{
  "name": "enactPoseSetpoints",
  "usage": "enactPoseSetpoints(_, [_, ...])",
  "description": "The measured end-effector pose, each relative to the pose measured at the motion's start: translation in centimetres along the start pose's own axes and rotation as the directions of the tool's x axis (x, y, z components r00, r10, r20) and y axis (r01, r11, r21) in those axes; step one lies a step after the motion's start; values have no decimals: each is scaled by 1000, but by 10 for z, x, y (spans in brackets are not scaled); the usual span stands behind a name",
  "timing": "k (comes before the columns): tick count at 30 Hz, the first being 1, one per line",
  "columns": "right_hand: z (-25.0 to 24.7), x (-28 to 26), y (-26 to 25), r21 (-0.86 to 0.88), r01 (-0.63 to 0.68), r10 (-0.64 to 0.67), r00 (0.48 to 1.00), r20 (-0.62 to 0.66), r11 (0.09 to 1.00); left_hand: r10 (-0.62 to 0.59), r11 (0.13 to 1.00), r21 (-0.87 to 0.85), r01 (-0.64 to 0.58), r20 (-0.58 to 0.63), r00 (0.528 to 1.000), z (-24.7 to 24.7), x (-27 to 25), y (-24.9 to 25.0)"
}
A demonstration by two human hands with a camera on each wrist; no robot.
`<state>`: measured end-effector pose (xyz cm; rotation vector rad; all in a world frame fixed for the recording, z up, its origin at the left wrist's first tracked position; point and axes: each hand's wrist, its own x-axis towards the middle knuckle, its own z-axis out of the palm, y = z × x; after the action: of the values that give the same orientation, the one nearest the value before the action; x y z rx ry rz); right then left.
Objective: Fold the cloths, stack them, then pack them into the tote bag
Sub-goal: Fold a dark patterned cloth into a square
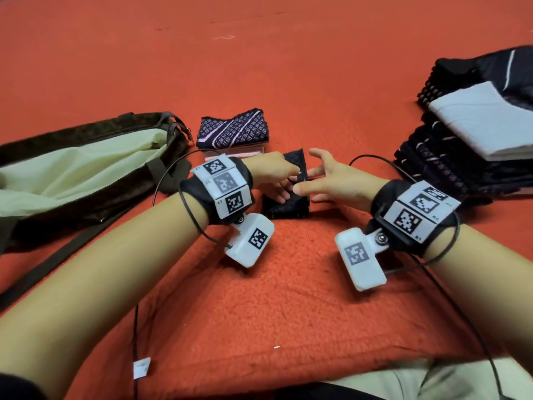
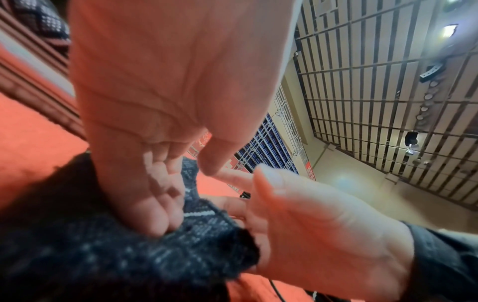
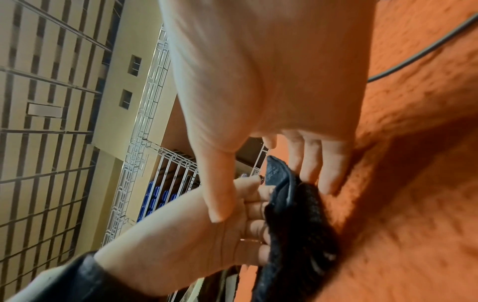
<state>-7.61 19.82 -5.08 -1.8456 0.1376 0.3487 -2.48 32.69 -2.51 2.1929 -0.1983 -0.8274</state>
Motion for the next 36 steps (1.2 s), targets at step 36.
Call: enactPoseSetpoints(36, [3,8,8,-123,26,-26,1000,2,992,275,878,455,-147,-231,933,-52,-11,27])
